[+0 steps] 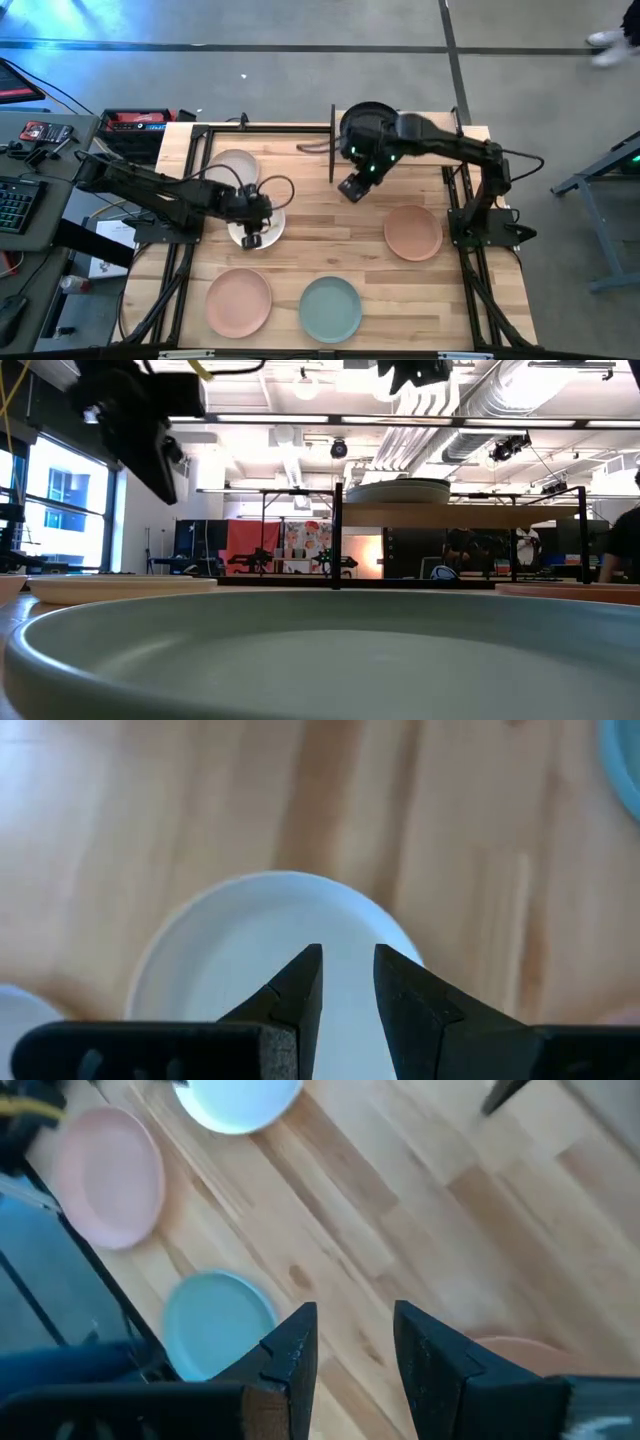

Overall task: Place and stack plates onto a shelf
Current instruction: Stack the pink plate on top of the black plate on the shelf

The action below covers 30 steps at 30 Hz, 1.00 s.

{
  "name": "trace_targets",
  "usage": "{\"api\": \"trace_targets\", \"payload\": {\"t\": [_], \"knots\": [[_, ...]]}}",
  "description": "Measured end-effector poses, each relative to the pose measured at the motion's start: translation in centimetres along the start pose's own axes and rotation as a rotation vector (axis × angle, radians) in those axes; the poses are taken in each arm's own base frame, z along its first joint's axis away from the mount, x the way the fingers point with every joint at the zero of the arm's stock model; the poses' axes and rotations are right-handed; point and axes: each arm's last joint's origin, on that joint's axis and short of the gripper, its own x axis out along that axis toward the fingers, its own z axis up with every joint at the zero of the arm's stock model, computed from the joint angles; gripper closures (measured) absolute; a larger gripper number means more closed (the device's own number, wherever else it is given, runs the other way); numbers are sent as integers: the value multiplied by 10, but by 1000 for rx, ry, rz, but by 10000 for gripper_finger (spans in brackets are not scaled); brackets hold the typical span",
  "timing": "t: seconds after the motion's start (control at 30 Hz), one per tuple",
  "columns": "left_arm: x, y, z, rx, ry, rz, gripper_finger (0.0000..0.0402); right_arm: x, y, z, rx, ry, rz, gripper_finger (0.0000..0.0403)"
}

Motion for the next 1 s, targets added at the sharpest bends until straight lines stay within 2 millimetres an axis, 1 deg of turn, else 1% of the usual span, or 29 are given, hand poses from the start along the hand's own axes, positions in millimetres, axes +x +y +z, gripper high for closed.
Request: {"api": "trace_targets", "payload": {"t": [0.23, 0.37, 0.47, 0.63, 0.8, 1.0], "knots": [[-8, -33, -15, 160, 31, -70, 319, 6, 49, -28, 41, -105, 48, 293], [-14, -52, -25, 249, 27, -118, 319, 8, 70, -44, 68, -182, 61, 293], [-16, -63, -31, 274, 33, -143, 319, 8, 83, -57, 98, -225, 68, 293], [-12, -82, -42, 330, 67, -157, 319, 8, 100, -78, 128, -281, 77, 293], [2, -97, -50, 384, 126, -136, 319, 7, 111, -96, 141, -319, 82, 293], [20, -106, -54, 405, 169, -89, 319, 6, 120, -107, 128, -351, 109, 293]]}}
